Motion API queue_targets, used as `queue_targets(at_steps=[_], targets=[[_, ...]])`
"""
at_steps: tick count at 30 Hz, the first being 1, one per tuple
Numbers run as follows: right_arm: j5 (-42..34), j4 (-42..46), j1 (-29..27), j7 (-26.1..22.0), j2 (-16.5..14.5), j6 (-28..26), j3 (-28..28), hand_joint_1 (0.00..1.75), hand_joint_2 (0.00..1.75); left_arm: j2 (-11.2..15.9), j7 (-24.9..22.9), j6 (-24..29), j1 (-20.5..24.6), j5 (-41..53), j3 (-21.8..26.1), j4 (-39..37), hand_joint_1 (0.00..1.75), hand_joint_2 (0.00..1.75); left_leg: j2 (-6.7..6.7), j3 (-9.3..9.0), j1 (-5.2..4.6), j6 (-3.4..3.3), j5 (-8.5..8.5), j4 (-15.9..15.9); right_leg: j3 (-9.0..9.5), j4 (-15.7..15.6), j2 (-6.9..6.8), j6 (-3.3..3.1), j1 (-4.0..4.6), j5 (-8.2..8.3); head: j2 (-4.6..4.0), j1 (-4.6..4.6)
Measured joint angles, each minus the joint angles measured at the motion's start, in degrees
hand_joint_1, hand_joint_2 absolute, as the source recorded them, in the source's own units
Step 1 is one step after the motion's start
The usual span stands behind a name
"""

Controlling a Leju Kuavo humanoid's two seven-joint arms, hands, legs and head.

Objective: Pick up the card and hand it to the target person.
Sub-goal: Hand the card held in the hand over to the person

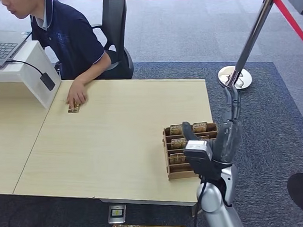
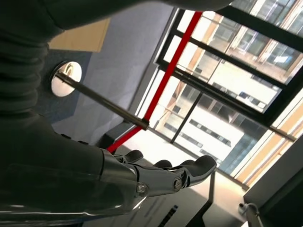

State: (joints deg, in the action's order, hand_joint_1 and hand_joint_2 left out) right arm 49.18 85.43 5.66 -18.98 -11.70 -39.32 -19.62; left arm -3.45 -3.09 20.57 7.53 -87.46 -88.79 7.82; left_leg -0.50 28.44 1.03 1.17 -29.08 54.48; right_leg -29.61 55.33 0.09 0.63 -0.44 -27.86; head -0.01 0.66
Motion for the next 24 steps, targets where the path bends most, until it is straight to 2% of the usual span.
queue_targets(at_steps=[3,6,10,13,17,21,23,24], targets=[[-0.71,7.89,-8.37,-0.54,0.24,-0.70,5.18,0.00,0.00,-0.01,0.29,0.08,-0.16,-0.06,0.10,0.00,0.00,0.00,0.01,0.01,0.00,0.02,-0.04,-0.01,0.00,0.00,0.00,0.01,0.00,-0.03,0.01,0.00],[-2.77,13.09,-14.18,-0.51,-0.46,0.11,10.60,0.00,0.00,-0.07,-0.17,0.11,-0.29,-0.08,0.19,0.00,0.00,0.00,0.02,-0.02,0.00,0.04,-0.06,-0.01,0.01,-0.01,0.00,0.01,0.00,-0.05,0.01,0.00],[-5.68,14.65,-19.32,-1.44,-3.69,6.53,22.78,0.00,0.00,-0.32,-1.45,-0.10,-0.53,-0.08,0.71,0.00,0.00,0.00,0.03,-0.01,0.00,0.03,-0.06,-0.03,0.10,0.00,0.00,0.00,0.00,-0.07,0.00,-0.01],[-6.22,8.29,-17.77,-2.68,-4.73,9.41,32.89,0.00,0.00,-0.54,-1.88,-0.20,-0.50,-0.08,1.72,0.00,0.00,0.00,0.08,-0.06,0.00,0.03,-0.06,-0.03,0.16,-0.01,0.00,-0.02,0.00,-0.04,0.00,0.01],[-3.97,-11.49,-10.33,-0.43,-3.53,8.73,44.49,0.00,0.00,-0.73,-2.47,0.76,-0.48,-0.08,4.12,0.00,0.00,0.00,0.08,-0.15,-0.01,0.00,-0.03,-0.02,0.27,-0.02,0.00,-0.01,0.00,0.02,0.00,0.01],[1.31,-36.02,-1.18,5.17,-0.66,7.25,49.40,0.00,1.75,-1.30,-3.77,4.45,-0.47,-0.09,8.87,0.00,0.00,0.00,0.09,-0.26,0.00,0.00,0.01,0.00,0.29,0.00,0.00,0.00,-0.01,0.07,0.00,0.00],[4.53,-45.44,2.94,10.63,-0.23,9.96,49.77,0.00,1.75,-2.07,-4.43,8.35,-0.52,-0.10,12.08,0.00,0.00,0.00,0.09,-0.26,0.01,0.02,0.03,0.00,0.27,0.04,0.00,-0.01,0.00,0.07,0.00,0.00],[6.72,-49.70,4.97,14.78,-0.35,12.52,49.63,0.00,1.31,-2.67,-5.00,11.17,-0.55,-0.10,14.05,0.00,0.00,0.00,0.10,-0.27,0.01,0.03,0.03,-0.01,0.25,0.06,0.01,-0.02,0.00,0.07,0.00,0.00]])
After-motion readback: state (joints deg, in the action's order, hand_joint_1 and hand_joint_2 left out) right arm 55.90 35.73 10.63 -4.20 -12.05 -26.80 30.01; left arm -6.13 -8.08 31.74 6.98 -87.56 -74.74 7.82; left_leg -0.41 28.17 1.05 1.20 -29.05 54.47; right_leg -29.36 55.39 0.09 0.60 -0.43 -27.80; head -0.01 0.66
